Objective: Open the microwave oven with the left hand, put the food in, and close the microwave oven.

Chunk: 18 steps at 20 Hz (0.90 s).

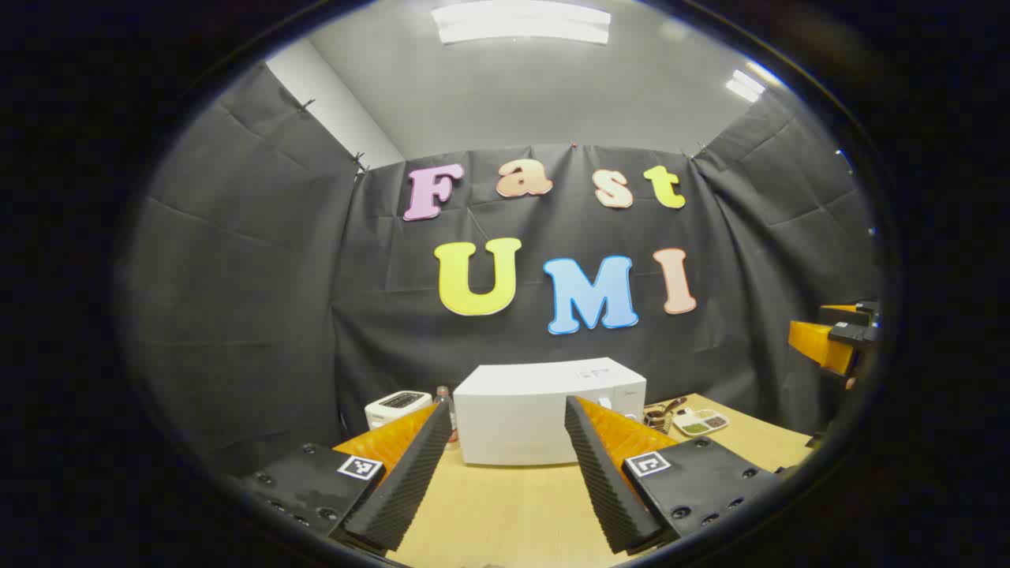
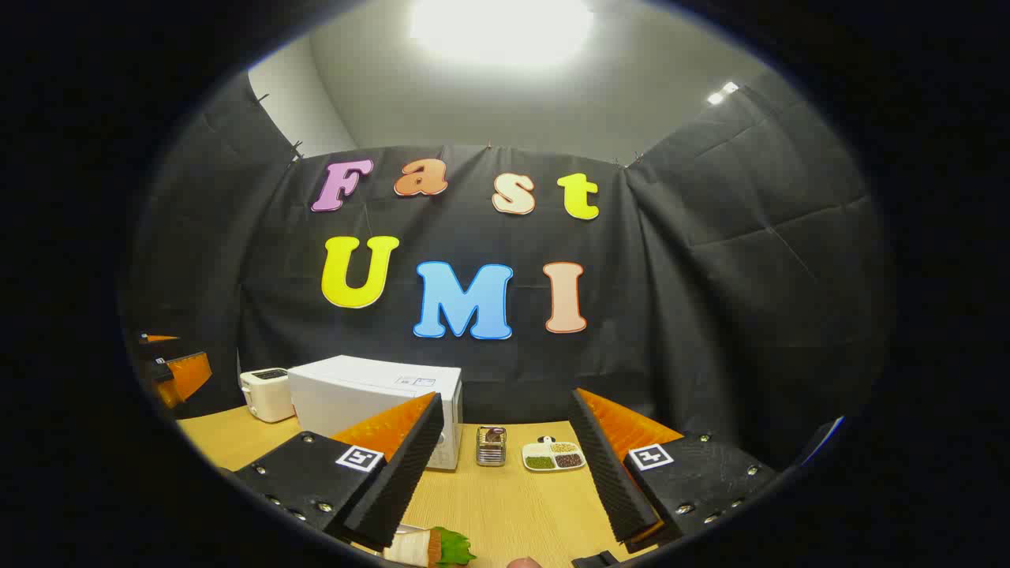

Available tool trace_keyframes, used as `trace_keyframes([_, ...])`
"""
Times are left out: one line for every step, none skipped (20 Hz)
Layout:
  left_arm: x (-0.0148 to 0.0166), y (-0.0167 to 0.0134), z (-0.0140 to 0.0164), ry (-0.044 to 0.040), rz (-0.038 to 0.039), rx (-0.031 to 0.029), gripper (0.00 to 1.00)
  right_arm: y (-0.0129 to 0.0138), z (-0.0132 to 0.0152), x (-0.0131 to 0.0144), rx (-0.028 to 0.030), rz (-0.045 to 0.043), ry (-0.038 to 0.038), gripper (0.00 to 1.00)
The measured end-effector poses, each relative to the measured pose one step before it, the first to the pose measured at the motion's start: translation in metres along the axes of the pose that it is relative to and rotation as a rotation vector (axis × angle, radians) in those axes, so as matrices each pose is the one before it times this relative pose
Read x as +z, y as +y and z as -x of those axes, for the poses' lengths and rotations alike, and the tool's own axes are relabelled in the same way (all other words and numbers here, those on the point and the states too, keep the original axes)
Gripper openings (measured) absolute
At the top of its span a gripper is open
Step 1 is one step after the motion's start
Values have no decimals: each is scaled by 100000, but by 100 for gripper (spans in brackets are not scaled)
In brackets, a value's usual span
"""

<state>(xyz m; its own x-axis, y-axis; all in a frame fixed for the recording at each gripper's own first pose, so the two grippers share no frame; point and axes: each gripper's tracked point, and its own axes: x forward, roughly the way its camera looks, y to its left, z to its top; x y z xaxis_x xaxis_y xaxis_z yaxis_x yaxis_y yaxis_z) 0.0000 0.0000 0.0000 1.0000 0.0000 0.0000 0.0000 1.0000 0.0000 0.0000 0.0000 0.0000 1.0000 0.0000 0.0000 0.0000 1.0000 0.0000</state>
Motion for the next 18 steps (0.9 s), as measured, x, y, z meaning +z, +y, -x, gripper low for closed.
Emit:
trace_keyframes([-61,-214,-65,164,133,32,95,-86,-82,55,-41,-576,102,97])
trace_keyframes([-12,-221,-15,94,113,-22,95,-84,78,-72,17,-279,136,97])
trace_keyframes([-37,-152,18,113,36,77,95,-125,-46,19,117,174,-31,97])
trace_keyframes([-49,-294,-45,-26,-102,-12,95,-180,41,38,37,300,-174,97])
trace_keyframes([-66,-203,25,2,-252,186,95,-90,-10,95,295,172,-277,97])
trace_keyframes([26,-166,67,62,-245,53,95,-64,-17,-48,318,44,-168,97])
trace_keyframes([39,-188,56,12,-267,237,95,-24,22,78,499,31,-127,97])
trace_keyframes([19,-205,-13,-75,-198,187,95,-201,-31,-6,351,-37,-181,97])
trace_keyframes([-35,-319,13,12,-264,201,95,-170,0,48,306,-151,-155,97])
trace_keyframes([79,-215,36,-194,-254,354,95,-107,-125,-41,365,-386,-46,97])
trace_keyframes([180,-147,49,-435,-92,436,94,-148,-60,107,289,-636,-179,97])
trace_keyframes([272,-342,36,-244,-169,346,94,-212,-5,97,391,-649,-376,97])
trace_keyframes([-53,-207,68,95,-301,496,94,-135,-48,89,523,-425,-216,97])
trace_keyframes([-251,-452,25,231,-179,171,95,-116,-30,-28,567,-245,-373,97])
trace_keyframes([-30,-393,-50,259,-10,181,95,-72,-142,69,860,-119,-484,97])
trace_keyframes([-99,-386,-67,358,168,82,95,-18,-16,6,899,-137,-431,97])
trace_keyframes([-105,-288,-85,510,195,366,95,10,16,-88,1169,-98,-49,97])
trace_keyframes([-85,-174,-216,69,127,233,95,7,19,-91,1113,-117,-265,97])
